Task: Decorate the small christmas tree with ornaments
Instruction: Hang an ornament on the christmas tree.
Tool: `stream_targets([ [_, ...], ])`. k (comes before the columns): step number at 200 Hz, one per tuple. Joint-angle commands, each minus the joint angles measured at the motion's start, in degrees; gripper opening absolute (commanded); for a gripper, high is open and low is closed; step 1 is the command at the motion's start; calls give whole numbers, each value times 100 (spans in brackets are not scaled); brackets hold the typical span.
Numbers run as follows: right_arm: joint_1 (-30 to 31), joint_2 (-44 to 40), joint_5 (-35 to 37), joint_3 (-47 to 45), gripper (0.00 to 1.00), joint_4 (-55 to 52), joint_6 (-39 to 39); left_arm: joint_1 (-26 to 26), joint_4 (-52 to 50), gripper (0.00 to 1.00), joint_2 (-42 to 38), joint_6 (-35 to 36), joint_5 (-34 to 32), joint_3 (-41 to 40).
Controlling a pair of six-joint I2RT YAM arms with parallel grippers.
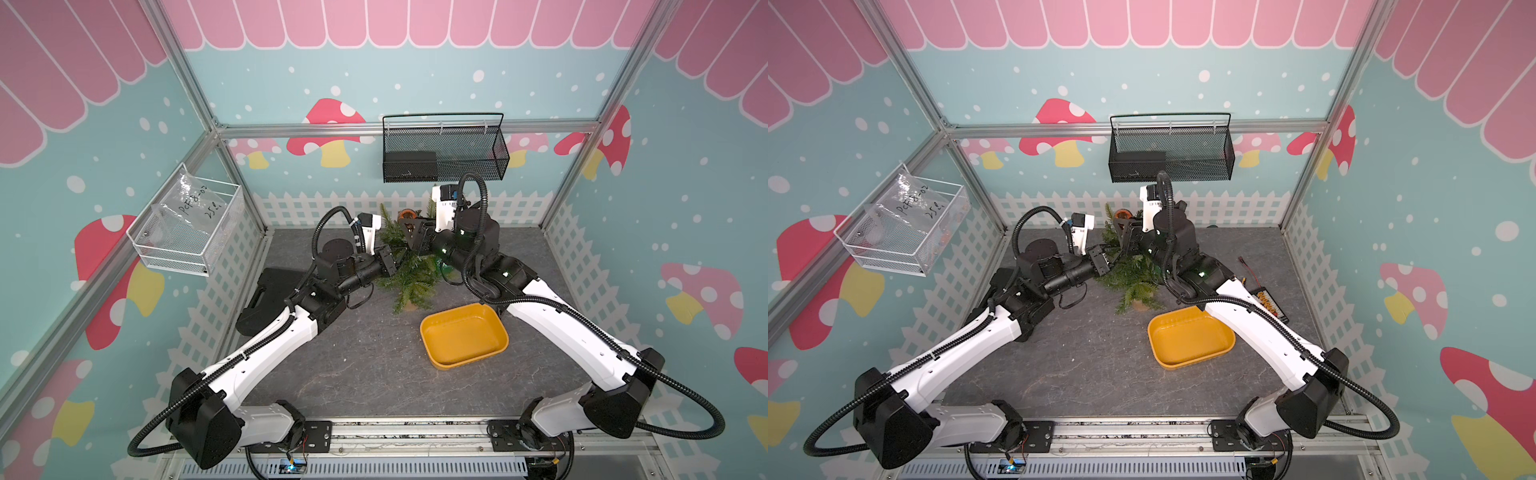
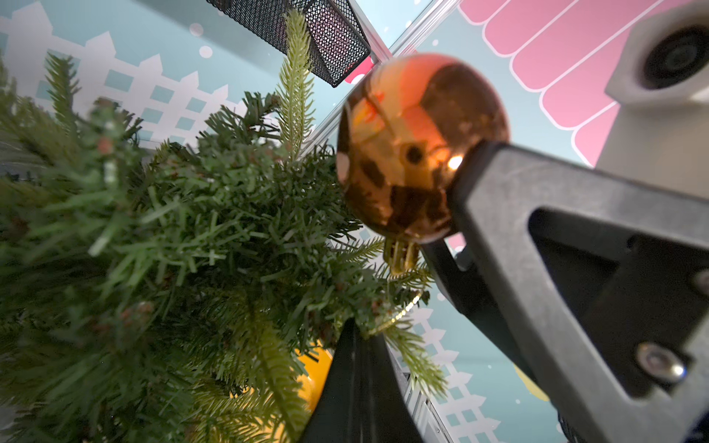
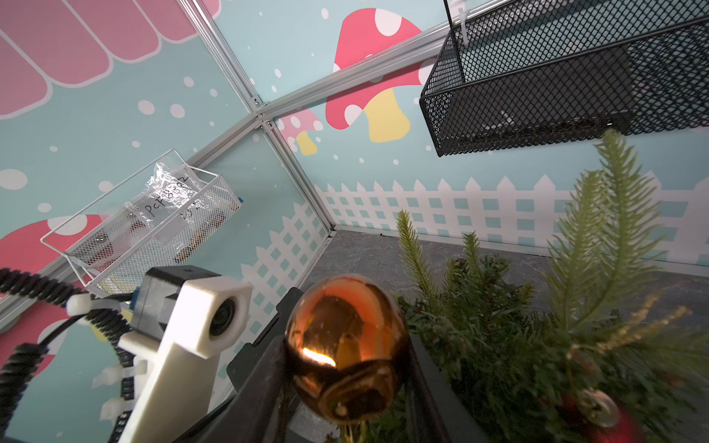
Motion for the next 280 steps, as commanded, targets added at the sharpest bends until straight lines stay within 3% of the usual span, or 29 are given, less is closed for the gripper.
stream_targets([
  [1, 44, 108, 134, 236, 42, 54, -18, 48, 183, 0, 78, -120, 18, 79],
  [111, 46, 292, 539, 277, 42, -390, 76, 96, 369, 0, 237, -273, 108, 24],
  [210, 39, -64, 765, 57, 43, -468, 109, 113, 247, 1, 149, -275, 28, -142],
  [280, 36, -103, 760, -57, 47, -457, 176, 126, 217, 16, 131, -260, -32, -115],
])
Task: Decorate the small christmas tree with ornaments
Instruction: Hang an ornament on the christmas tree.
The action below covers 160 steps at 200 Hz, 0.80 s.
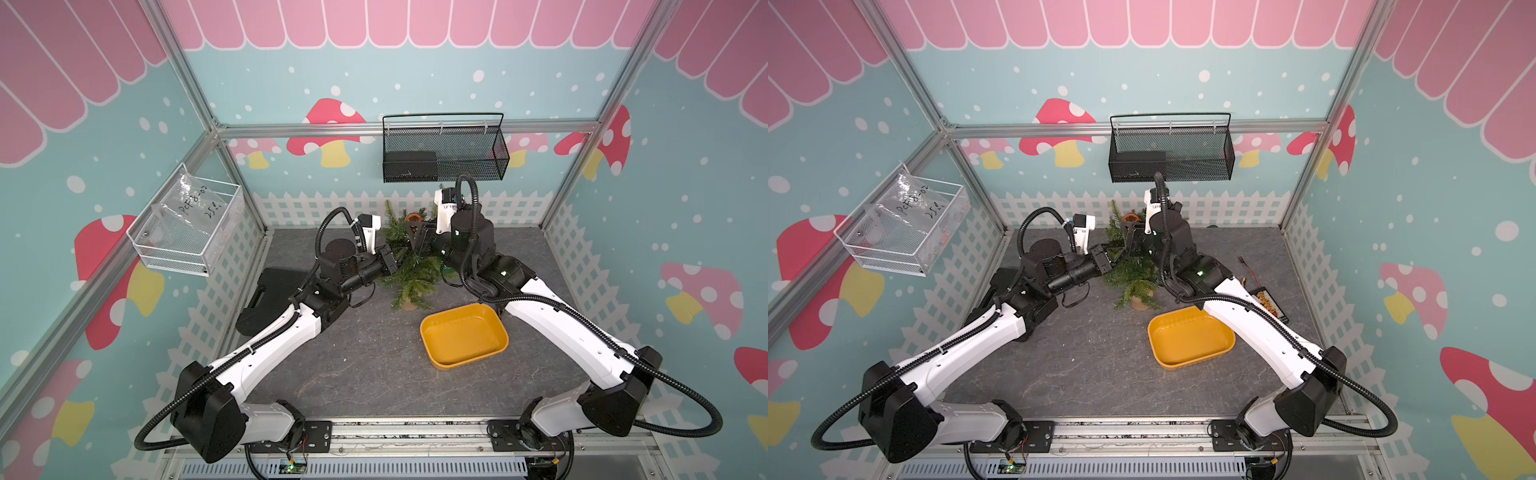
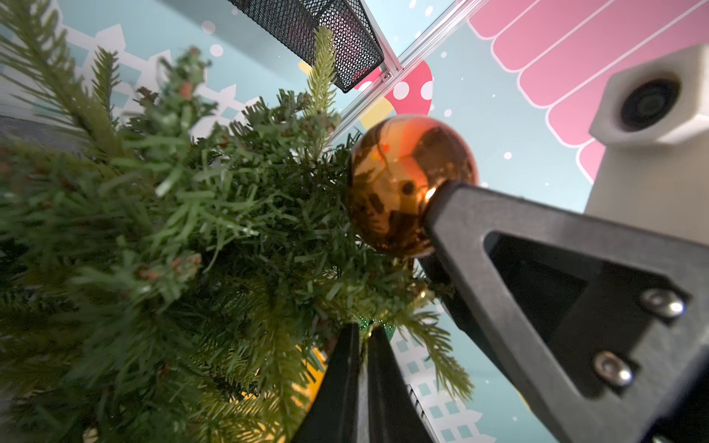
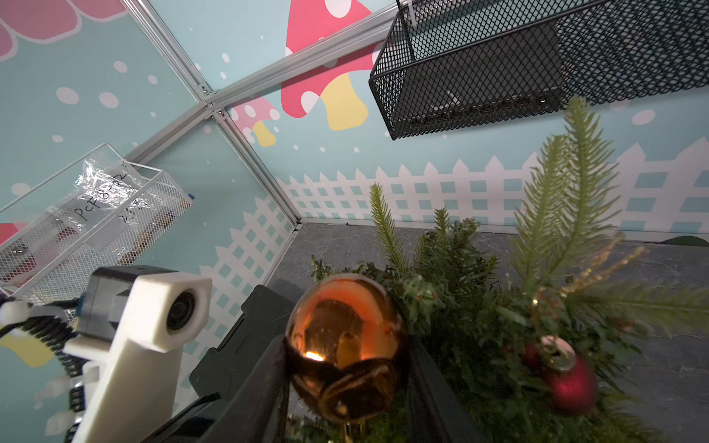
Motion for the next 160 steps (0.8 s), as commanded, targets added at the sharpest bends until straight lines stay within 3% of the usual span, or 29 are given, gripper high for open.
stream_targets([
  [1, 35, -156, 139, -93, 47, 12, 86, 52, 2, 16, -62, -11, -72, -34],
  [22, 41, -185, 153, -103, 48, 35, 100, 54, -84, 24, -86, 16, -146, -20],
  [64, 38, -251, 164, -108, 57, 56, 115, 63, -163, 25, -178, 44, -214, -61],
  [137, 39, -400, -74, -160, 58, 160, 172, 89, -319, 27, -246, 121, -337, -35],
  [160, 37, -443, -439, -241, 57, 397, 224, 103, -342, 26, -266, 129, -373, -45],
])
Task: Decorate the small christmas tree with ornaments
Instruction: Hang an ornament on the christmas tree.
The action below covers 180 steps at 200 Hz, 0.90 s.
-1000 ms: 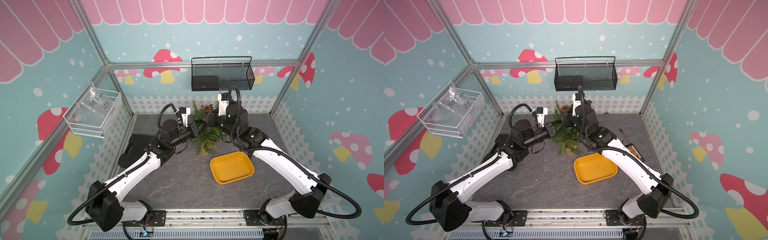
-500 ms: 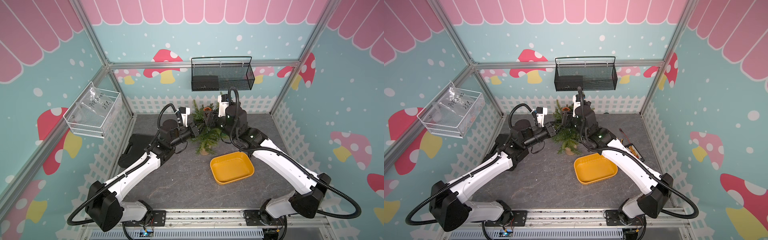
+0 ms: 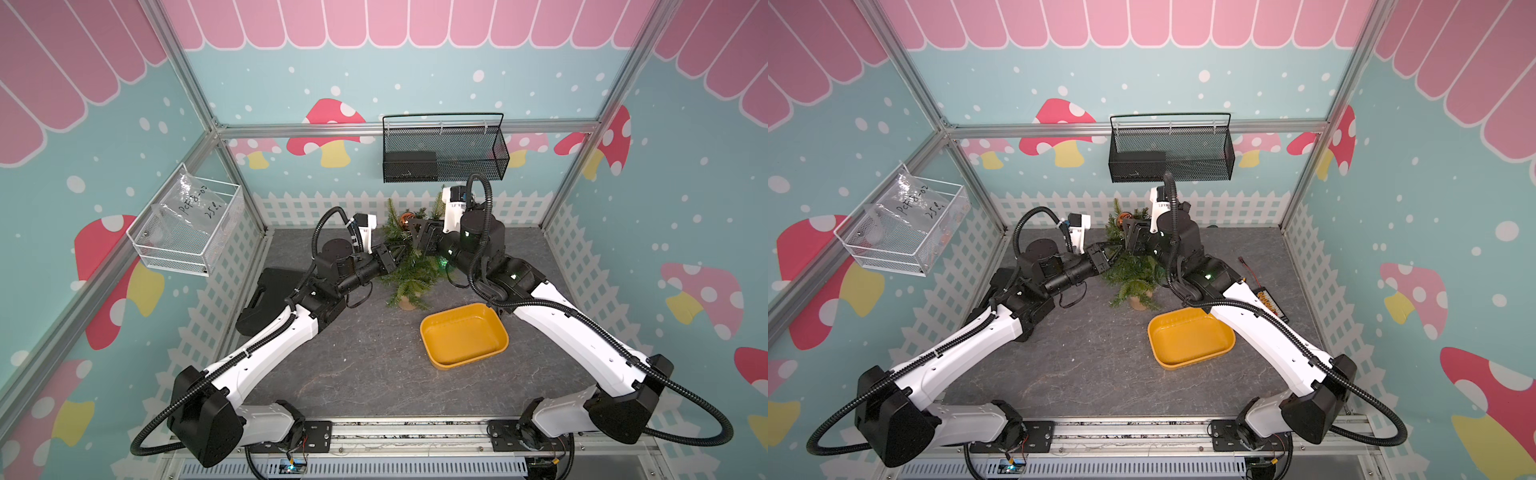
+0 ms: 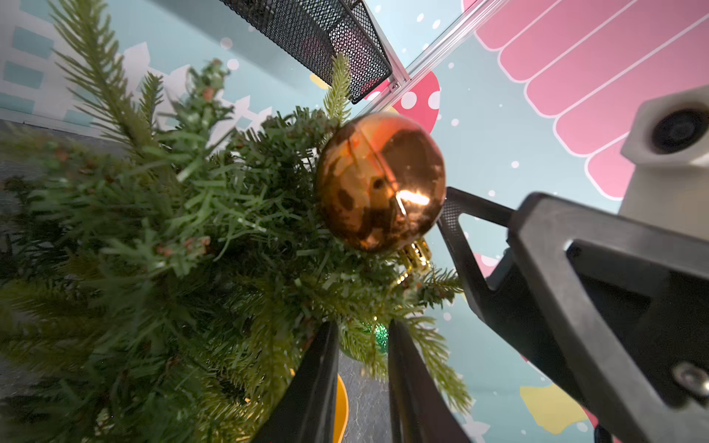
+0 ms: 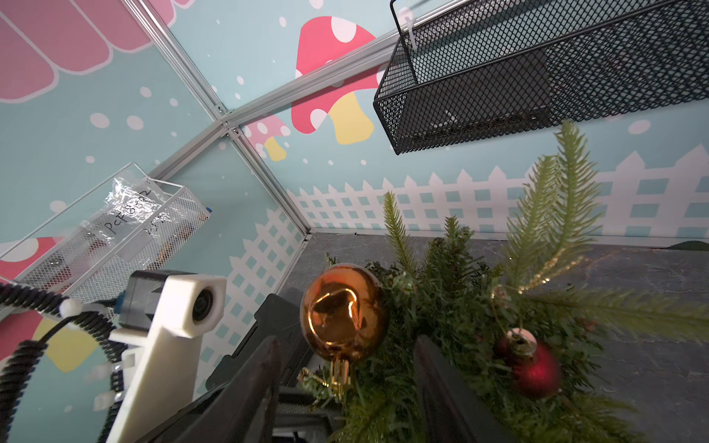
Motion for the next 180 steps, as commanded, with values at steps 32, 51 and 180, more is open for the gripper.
stream_targets([
  [32, 35, -6, -735, -83, 53, 475, 166, 57, -191, 25, -117, 84, -62, -7],
  [51, 35, 87, -903, -63, 48, 543, 200, 57, -205, 24, -127, 81, -21, 1],
  [180, -215, -455, -839, -63, 58, 427, -259, 171, -1185, 60, -750, 216, -174, 281],
])
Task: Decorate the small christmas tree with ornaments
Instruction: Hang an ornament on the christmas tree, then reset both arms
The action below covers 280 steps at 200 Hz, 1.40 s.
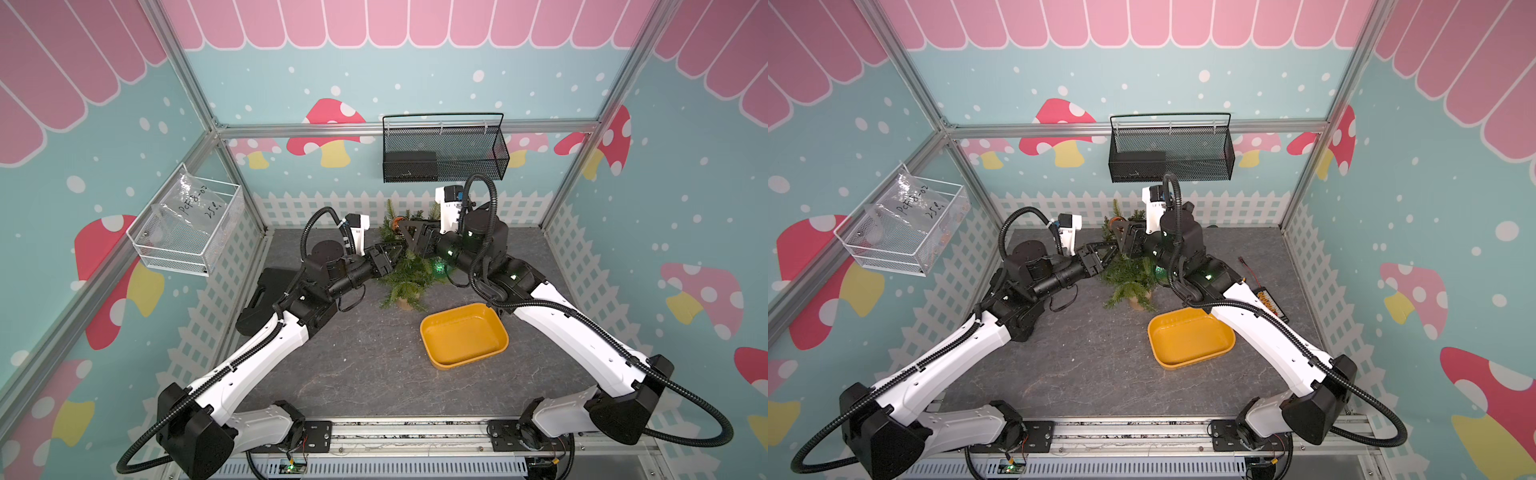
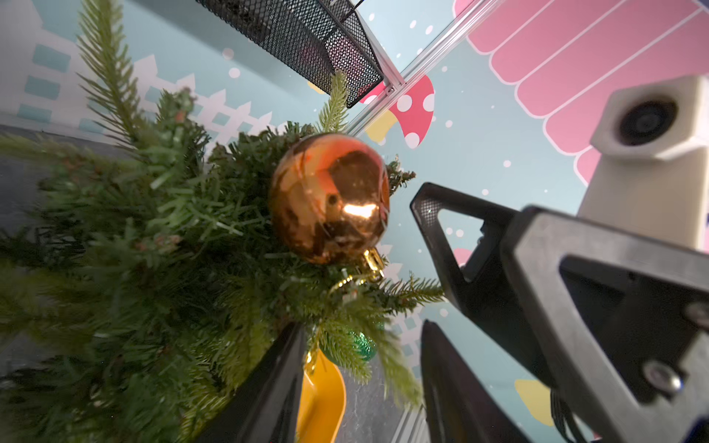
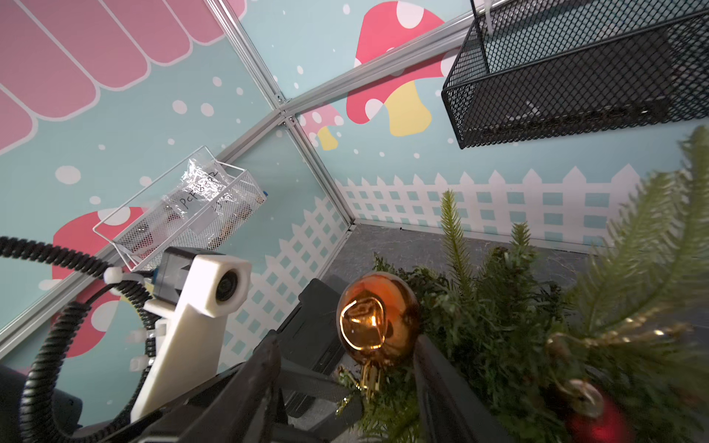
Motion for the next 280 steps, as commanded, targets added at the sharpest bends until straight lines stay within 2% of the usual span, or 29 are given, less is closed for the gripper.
stream_targets([
  [1, -89, -368, 132, 3, 58, 53, -190, 123, -669, 60, -173, 120, -175, 299],
  [48, -165, -767, 392, -378, 58, 18, -327, 171, -2099, 66, 299, 918, -578, 1743],
  [88, -239, -1082, 617, -766, 57, -92, -349, 171, -3166, 69, 1177, 1538, -646, 3092],
  [136, -512, -1363, 649, -1063, 57, -149, -285, -131, -4014, 72, 1706, 2438, -1310, 3913],
  [172, -672, -1407, 547, -1148, 57, -147, -242, -435, -4358, 72, 1933, 2885, -1952, 4231],
  [208, -735, -1399, 472, -1150, 57, -133, -230, -473, -4415, 71, 1872, 2857, -2683, 4134],
  [280, -850, -1410, 420, -1181, 57, -59, -178, -398, -4471, 68, 1685, 2723, -3221, 3873],
])
